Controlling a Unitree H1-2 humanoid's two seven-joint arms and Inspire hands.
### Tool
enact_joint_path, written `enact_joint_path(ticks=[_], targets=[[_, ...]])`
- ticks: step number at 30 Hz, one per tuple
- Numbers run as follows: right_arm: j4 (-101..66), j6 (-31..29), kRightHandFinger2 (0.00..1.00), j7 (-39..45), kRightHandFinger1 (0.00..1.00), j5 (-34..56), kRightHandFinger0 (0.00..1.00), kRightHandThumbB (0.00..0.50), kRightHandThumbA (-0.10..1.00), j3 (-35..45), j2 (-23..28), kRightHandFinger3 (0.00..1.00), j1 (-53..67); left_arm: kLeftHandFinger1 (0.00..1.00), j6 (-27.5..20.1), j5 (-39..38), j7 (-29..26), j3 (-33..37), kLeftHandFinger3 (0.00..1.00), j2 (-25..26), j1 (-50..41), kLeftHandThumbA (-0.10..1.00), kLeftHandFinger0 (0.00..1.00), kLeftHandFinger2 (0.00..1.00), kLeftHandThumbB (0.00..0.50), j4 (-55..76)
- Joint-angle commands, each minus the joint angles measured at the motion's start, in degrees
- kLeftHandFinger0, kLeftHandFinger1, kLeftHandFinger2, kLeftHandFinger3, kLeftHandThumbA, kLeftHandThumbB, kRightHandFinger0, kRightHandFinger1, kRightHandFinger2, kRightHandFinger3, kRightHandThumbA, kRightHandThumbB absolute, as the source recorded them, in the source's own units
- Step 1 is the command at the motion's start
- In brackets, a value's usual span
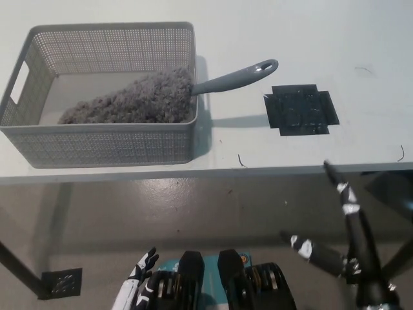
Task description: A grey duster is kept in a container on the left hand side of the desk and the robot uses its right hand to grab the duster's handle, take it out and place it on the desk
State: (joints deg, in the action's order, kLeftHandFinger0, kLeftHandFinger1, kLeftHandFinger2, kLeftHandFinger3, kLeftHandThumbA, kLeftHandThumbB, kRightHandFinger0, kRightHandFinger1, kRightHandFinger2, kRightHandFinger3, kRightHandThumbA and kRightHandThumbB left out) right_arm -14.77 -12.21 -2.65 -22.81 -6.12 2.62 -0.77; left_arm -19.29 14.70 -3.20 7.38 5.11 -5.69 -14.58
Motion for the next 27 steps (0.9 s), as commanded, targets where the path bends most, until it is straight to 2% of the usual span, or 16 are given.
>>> enact_joint_path(ticks=[1, 4, 7, 13, 16, 22, 27], targets=[[-30.43, 14.82, 1.0, 26.76, 1.0, -31.66, 1.0, 0.5, 0.9, 2.43, 0.84, 1.0, -22.64, 1.0, -7.64, 2.39, -3.08, 0.31, 1.0, 1.54, 1.14, 1.0, 1.0, 1.0, 0.106, 2.21], [-28.8, 15.52, 1.0, 31.01, 1.0, -36.43, 1.0, 0.5, 0.84, 0.96, -0.7, 1.0, -28.98, 1.0, -7.64, 2.55, -3.0, 0.11, 1.0, 1.45, 1.28, 1.0, 1.0, 1.0, 0.107, 2.27], [-23.78, 17.38, 1.0, 31.79, 1.0, -36.94, 1.0, 0.5, 0.78, -1.53, -1.04, 1.0, -34.07, 1.0, -7.64, 2.76, -2.89, -0.13, 1.0, 1.39, 1.28, 1.0, 1.0, 1.0, 0.108, 2.29], [-9.61, 21.4, 1.0, 30.18, 1.0, -37.63, 1.0, 0.5, 0.85, -5.68, -0.86, 1.0, -39.3, 1.0, -7.64, 2.51, -2.22, -0.1, 1.0, 1.69, 1.25, 1.0, 1.0, 1.0, 0.113, 2.32], [-4.85, 22.64, 1.0, 30.05, 1.0, -38.92, 1.0, 0.5, 0.92, -7.05, -0.42, 1.0, -41.18, 1.0, -7.64, 2.55, -2.67, 0.23, 1.0, 1.94, 1.63, 1.0, 1.0, 1.0, 0.111, 1.89], [6.98, 27.51, 1.0, 32.49, 1.0, -41.04, 1.0, 0.5, 0.98, -10.2, 0.86, 1.0, -46.06, 1.0, -7.64, 2.32, -1.97, 0.1, 1.0, 1.98, 1.57, 1.0, 1.0, 1.0, 0.109, 2.03], [15.02, 29.6, 1.0, 31.18, 1.0, -40.77, 1.0, 0.5, 1.0, -11.77, 1.87, 1.0, -47.97, 1.0, -7.41, 2.57, -1.6, -0.21, 1.0, 1.96, 1.31, 1.0, 1.0, 1.0, 0.115, 2.64]])
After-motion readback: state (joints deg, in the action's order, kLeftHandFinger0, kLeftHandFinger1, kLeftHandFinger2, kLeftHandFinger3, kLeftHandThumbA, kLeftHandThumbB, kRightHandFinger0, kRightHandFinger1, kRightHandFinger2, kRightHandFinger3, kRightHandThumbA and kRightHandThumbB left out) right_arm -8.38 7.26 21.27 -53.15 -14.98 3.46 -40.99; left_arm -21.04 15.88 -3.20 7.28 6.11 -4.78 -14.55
